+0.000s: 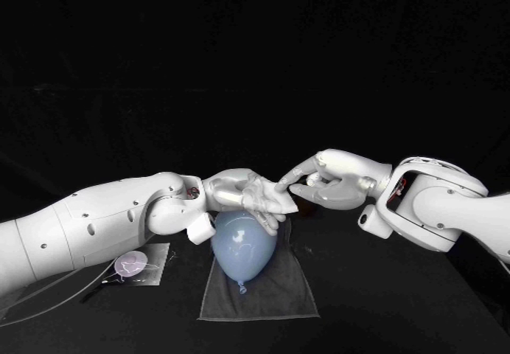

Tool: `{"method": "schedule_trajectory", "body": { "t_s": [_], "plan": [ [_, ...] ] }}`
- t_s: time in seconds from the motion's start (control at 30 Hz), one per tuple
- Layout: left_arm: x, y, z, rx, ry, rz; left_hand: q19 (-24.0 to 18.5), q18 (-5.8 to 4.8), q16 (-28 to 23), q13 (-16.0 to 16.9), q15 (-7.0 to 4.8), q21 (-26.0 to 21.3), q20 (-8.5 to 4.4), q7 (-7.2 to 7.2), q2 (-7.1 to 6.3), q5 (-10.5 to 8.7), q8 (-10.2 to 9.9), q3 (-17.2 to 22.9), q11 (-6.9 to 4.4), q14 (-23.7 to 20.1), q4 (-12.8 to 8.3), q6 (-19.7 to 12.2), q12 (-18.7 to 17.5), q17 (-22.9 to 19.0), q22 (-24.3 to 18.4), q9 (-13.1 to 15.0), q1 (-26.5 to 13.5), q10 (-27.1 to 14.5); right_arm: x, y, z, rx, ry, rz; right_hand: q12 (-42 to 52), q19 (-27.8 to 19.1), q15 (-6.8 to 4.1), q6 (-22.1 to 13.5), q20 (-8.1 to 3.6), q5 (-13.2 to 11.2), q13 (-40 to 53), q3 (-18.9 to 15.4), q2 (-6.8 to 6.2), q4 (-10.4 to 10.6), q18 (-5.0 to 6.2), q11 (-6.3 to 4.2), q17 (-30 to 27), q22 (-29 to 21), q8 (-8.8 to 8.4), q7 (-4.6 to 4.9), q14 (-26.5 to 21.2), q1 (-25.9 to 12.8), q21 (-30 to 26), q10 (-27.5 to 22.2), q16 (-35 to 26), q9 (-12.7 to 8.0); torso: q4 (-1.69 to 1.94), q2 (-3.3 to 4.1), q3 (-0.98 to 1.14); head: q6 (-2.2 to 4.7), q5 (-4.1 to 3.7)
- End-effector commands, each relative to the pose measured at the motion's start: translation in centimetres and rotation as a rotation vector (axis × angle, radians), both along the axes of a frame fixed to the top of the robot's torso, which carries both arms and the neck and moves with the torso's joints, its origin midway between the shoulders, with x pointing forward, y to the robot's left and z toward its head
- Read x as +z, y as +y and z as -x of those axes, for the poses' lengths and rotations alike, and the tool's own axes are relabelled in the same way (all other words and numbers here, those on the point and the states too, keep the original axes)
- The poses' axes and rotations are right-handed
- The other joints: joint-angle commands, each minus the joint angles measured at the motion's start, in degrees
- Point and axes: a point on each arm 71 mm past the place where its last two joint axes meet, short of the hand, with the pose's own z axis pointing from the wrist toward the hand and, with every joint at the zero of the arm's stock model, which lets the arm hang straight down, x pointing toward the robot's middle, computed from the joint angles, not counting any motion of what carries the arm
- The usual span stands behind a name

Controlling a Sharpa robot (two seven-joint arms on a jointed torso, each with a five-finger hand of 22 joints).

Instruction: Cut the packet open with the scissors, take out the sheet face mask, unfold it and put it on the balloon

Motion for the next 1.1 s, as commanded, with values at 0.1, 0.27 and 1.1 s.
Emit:
{"method": "schedule_trajectory", "body": {
  "t_s": [0.1,0.27,1.1],
  "plan": [
    [0.0,-0.2,0.2,-0.008,-0.025,-0.012,0.5,0.79,-0.3,0.0,-0.24,0.3,-0.13,-0.02,0.22,0.17,0.4,-0.4,-0.10,0.4,0.0,0.3,-0.2,0.1,0.1,4.9,0.2,0.0,0.0,0.5,0.0,-0.005,-0.041,0.016,0.2,3.3,-0.30,-0.4,-0.33,-0.3,15.0,0.3,0.14,-0.1,-0.72,-0.44,15.0,7.3,-0.32,-0.08,6.0,-0.7,0.4,5.9,0.3,-0.1,-0.02,0.02,0.01,-0.08,-0.31],
    [0.0,-0.4,0.3,-0.010,-0.029,-0.018,0.5,0.80,-0.4,0.0,-0.24,0.3,-0.15,0.00,0.24,0.17,0.4,-0.4,-0.10,0.4,0.0,0.3,-0.2,0.1,0.1,4.9,0.3,0.0,-0.2,1.0,-0.1,0.000,-0.035,0.018,0.2,3.3,-0.31,-0.5,-0.35,-0.7,15.0,0.4,0.21,0.0,-0.71,-0.46,15.0,7.3,-0.39,-0.10,6.0,-0.9,0.4,5.9,0.3,-0.1,-0.01,0.00,-0.01,-0.11,-0.51],
    [0.1,-0.9,0.7,-0.022,-0.033,-0.020,0.7,0.81,-0.4,0.0,-0.27,0.4,-0.20,0.04,0.27,0.17,0.4,-0.4,-0.09,0.5,-0.1,0.3,-0.2,0.2,0.1,5.0,0.3,0.0,-1.1,2.1,0.0,0.039,-0.005,0.001,0.2,3.3,-0.24,-0.5,-0.32,-1.9,15.0,0.4,0.34,0.1,-0.75,-0.33,15.0,7.5,-0.40,-0.03,6.0,-1.3,0.5,5.9,0.3,0.0,0.03,0.01,-0.04,-0.57,-0.72]
  ]
}}
